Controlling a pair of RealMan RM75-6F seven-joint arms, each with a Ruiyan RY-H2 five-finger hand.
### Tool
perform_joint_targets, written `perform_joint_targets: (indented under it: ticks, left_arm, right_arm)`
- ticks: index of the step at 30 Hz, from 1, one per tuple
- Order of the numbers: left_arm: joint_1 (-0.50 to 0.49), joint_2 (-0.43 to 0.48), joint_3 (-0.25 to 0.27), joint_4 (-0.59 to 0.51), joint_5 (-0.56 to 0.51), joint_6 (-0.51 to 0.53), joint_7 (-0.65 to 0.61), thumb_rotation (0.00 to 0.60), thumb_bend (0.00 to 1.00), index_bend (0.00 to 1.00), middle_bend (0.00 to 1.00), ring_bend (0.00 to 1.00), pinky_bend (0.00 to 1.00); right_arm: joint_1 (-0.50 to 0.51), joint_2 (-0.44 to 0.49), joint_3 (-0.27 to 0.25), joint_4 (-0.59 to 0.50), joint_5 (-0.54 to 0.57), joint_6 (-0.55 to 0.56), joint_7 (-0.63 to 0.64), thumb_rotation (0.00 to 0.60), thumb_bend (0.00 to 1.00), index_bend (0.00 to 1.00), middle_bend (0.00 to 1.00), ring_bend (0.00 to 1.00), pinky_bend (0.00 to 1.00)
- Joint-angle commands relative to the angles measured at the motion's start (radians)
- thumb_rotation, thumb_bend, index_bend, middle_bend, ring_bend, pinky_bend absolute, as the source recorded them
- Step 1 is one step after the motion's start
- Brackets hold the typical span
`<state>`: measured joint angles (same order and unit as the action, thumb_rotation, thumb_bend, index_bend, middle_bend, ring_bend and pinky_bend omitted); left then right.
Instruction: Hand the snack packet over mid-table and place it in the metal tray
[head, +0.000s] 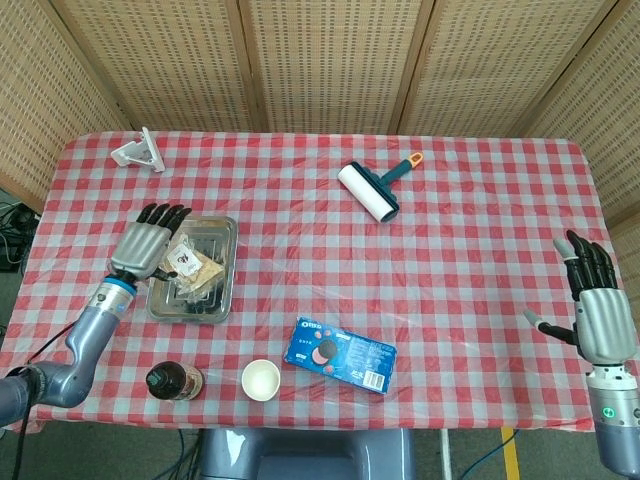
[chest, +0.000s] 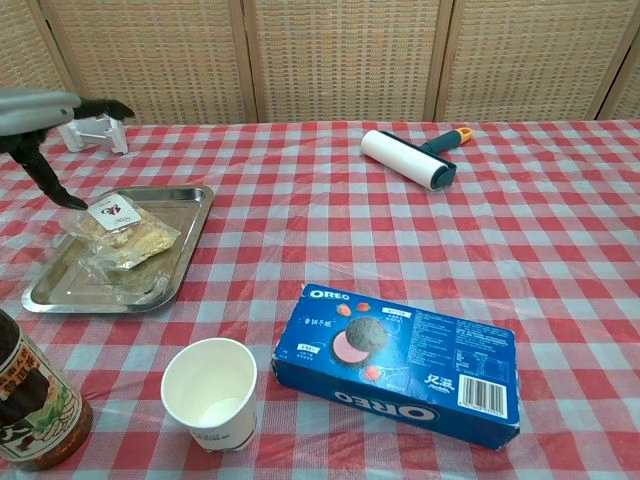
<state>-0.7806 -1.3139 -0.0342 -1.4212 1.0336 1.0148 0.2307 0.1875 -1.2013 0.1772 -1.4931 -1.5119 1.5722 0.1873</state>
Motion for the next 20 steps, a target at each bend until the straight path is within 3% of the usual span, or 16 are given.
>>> perform_joint_targets:
  ticks: [1,9,20]
  left_arm:
    - [0.098,0.065,0.006,-0.095,0.105,0.159,-0.013,0.600,0.05,0.00,0.00,0.00,0.00]
    - [0.268,0.066,0.059,-0.188,0.206,0.419,0.092,0.600,0.05,0.00,0.00,0.00,0.00]
    - [0.428,-0.003,0.126,-0.167,0.265,0.564,0.099,0.600,0.05,0.00,0.00,0.00,0.00]
  right_arm:
    - [0.000,-0.002,0.000,-0.003,0.000,-0.001,-0.012,0.600,0.08,0.01,0.00,0.00,0.00]
    - [0.006,-0.014,-0.003,-0.005,0.013,-0.023,-0.071,0.600,0.08,0.01,0.00,0.00,0.00]
    - [0.015,-0.020,-0.027,-0.028,0.010,-0.064,-0.151,0.600,0.08,0.01,0.00,0.00,0.00]
